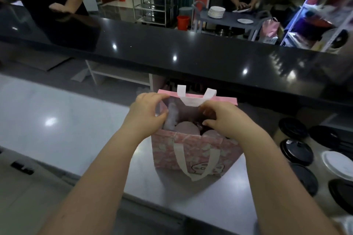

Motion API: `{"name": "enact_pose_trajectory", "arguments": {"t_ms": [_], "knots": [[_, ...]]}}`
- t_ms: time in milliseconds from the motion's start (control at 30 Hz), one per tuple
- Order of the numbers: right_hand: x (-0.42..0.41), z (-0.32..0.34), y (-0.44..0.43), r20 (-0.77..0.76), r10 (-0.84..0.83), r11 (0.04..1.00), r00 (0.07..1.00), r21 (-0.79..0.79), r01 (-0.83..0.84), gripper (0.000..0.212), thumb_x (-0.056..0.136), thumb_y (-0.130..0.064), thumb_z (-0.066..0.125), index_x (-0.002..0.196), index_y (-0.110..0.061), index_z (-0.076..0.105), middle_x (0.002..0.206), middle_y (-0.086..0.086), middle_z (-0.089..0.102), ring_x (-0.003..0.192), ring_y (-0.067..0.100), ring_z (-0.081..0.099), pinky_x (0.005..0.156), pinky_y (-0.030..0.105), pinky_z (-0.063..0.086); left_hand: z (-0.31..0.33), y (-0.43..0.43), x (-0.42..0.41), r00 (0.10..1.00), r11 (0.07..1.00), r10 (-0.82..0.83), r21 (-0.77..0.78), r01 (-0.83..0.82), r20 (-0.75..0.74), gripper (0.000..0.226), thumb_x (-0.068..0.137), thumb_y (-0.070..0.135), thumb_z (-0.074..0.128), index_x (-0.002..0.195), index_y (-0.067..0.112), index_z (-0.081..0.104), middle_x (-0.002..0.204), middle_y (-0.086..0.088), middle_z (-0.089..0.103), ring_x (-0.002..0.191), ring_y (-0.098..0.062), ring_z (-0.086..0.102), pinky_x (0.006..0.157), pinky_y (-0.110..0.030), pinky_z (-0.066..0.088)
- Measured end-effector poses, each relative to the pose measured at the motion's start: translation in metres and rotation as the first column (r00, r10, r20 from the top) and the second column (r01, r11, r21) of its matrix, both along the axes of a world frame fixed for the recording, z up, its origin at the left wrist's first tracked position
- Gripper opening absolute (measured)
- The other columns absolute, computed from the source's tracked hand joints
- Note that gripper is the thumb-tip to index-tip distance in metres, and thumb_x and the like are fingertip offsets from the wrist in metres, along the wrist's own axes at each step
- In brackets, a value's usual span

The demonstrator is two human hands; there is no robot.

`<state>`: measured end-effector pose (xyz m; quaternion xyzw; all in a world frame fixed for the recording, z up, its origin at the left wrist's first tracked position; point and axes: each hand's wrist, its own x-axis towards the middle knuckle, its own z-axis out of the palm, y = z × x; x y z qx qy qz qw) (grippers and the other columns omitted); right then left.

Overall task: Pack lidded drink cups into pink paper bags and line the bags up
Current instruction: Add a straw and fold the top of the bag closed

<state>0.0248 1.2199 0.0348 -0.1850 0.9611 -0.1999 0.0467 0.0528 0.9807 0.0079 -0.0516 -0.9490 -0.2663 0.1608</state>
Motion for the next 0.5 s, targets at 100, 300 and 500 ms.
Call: {"name": "enact_pose_trajectory", "arguments": {"t_ms": [100,300,500], "knots": [[0.022,0.001,-0.004,-0.058,-0.032,0.999,0.998,-0.021,0.031,0.032,0.086,-0.019,0.068,0.113,-0.035,0.060,0.109,-0.009,0.066,0.099,0.015,0.060,0.082,0.040,0.055,0.005,0.009,0.009,0.998,0.990,0.005,-0.140,-0.015,-0.070,0.037,0.088,0.029,0.063,0.126,0.027,0.062,0.123,0.004,0.063,0.119,-0.024,0.049,0.094,-0.041,0.043],[0.071,0.002,0.002,-0.224,-0.133,0.990,0.965,0.013,0.139,0.036,0.088,-0.019,0.064,0.123,-0.026,0.060,0.119,-0.004,0.061,0.111,0.020,0.052,0.089,0.037,0.047,0.010,0.049,0.028,0.988,0.959,-0.154,-0.246,0.142,-0.028,0.038,0.091,0.037,0.056,0.128,0.031,0.057,0.125,0.004,0.058,0.121,-0.022,0.044,0.098,-0.041,0.034],[0.131,0.006,0.033,-0.330,-0.261,0.964,0.907,-0.047,0.261,0.027,0.087,-0.011,0.062,0.113,-0.014,0.067,0.108,0.002,0.066,0.105,0.025,0.053,0.087,0.040,0.044,0.009,0.098,0.049,0.940,0.915,-0.340,-0.244,0.322,-0.035,0.037,0.094,0.032,0.051,0.131,0.029,0.057,0.126,0.003,0.057,0.123,-0.022,0.043,0.099,-0.042,0.033]]}}
